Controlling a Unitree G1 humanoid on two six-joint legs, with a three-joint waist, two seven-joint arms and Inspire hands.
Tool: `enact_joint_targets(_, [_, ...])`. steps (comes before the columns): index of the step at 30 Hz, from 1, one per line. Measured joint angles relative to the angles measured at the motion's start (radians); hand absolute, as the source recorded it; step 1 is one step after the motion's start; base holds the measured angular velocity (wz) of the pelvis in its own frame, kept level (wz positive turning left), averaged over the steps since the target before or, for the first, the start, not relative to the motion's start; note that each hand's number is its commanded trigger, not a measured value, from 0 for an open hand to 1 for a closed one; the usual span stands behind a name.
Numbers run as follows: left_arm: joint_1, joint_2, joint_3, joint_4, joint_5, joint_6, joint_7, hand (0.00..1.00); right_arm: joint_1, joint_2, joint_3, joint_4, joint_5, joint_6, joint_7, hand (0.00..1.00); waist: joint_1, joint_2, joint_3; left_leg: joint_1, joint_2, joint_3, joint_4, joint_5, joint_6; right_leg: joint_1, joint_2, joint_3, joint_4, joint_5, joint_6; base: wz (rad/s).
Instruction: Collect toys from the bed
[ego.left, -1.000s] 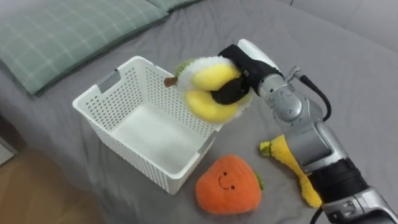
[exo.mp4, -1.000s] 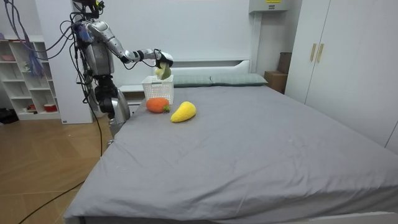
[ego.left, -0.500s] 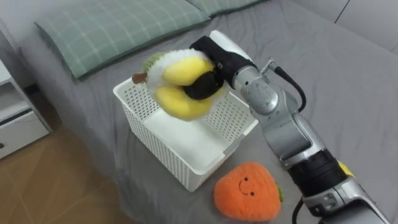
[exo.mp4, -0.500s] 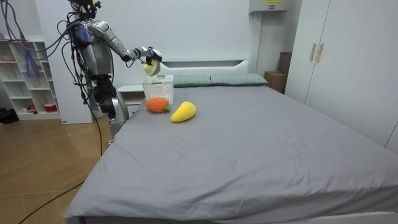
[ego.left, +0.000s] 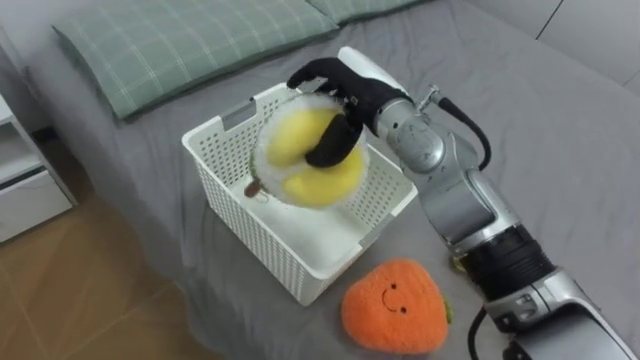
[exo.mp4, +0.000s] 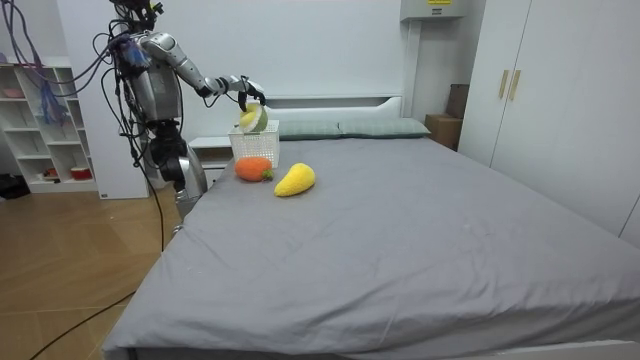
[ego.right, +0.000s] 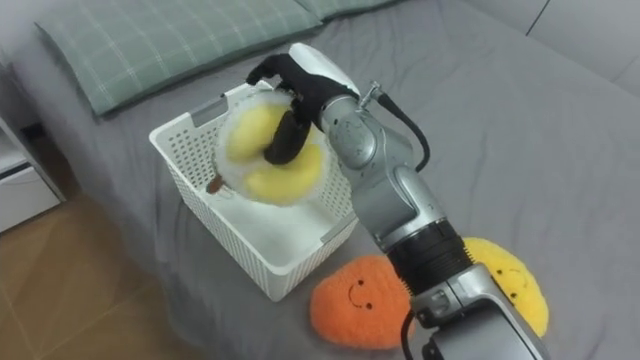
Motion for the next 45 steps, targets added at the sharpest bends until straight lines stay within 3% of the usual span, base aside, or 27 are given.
enact_joint_targets(16, [0.003,0.004,0.001,-0.005,-0.013,0.002,0.004,0.00,0.005,-0.023,0.000,0.000,0.006,0.001,-0.014,0.00,-0.050,0.002,0.0015,0.007,0.004,0.027,-0.004,-0.004,0.005,-0.007,0.000,0.033,0.000,0.000,0.000,-0.05])
enact_joint_targets(20, [0.002,0.004,0.002,-0.004,-0.013,0.002,0.002,0.00,0.005,-0.052,-0.002,0.000,0.009,0.001,-0.021,0.00,-0.053,0.003,0.0012,0.008,0.004,0.034,-0.004,-0.004,0.006,-0.009,0.000,0.042,0.000,0.000,0.000,-0.04])
enact_joint_targets(28, [0.002,0.000,0.003,-0.002,0.016,0.002,-0.005,0.00,0.005,-0.092,-0.047,-0.007,0.023,-0.007,-0.065,0.00,-0.065,0.027,0.0013,0.022,0.011,0.063,-0.011,-0.005,0.009,-0.012,0.000,0.075,0.002,0.001,0.001,-0.10])
enact_joint_targets(34, [0.005,-0.002,0.007,0.007,0.017,-0.002,-0.014,0.00,0.024,-0.102,-0.132,0.021,0.032,-0.032,-0.082,0.00,-0.119,0.037,0.0016,0.048,0.024,0.103,-0.025,-0.005,0.010,-0.009,0.007,0.117,0.000,0.004,0.000,-0.20])
enact_joint_targets(39, [0.005,0.001,0.025,0.033,0.019,-0.002,-0.007,0.00,0.129,-0.162,-0.187,0.025,0.050,-0.036,-0.090,0.00,-0.166,0.043,-0.0037,0.074,0.038,0.149,-0.052,-0.006,0.010,-0.013,0.013,0.156,0.001,0.009,-0.001,-0.27])
enact_joint_targets(45, [0.000,0.005,0.030,0.052,0.010,-0.004,-0.014,0.00,0.226,-0.171,-0.237,0.044,0.050,-0.033,-0.114,0.00,-0.210,0.042,-0.0109,0.094,0.060,0.221,-0.075,-0.012,0.007,-0.032,0.025,0.210,0.004,0.016,-0.006,-0.39])
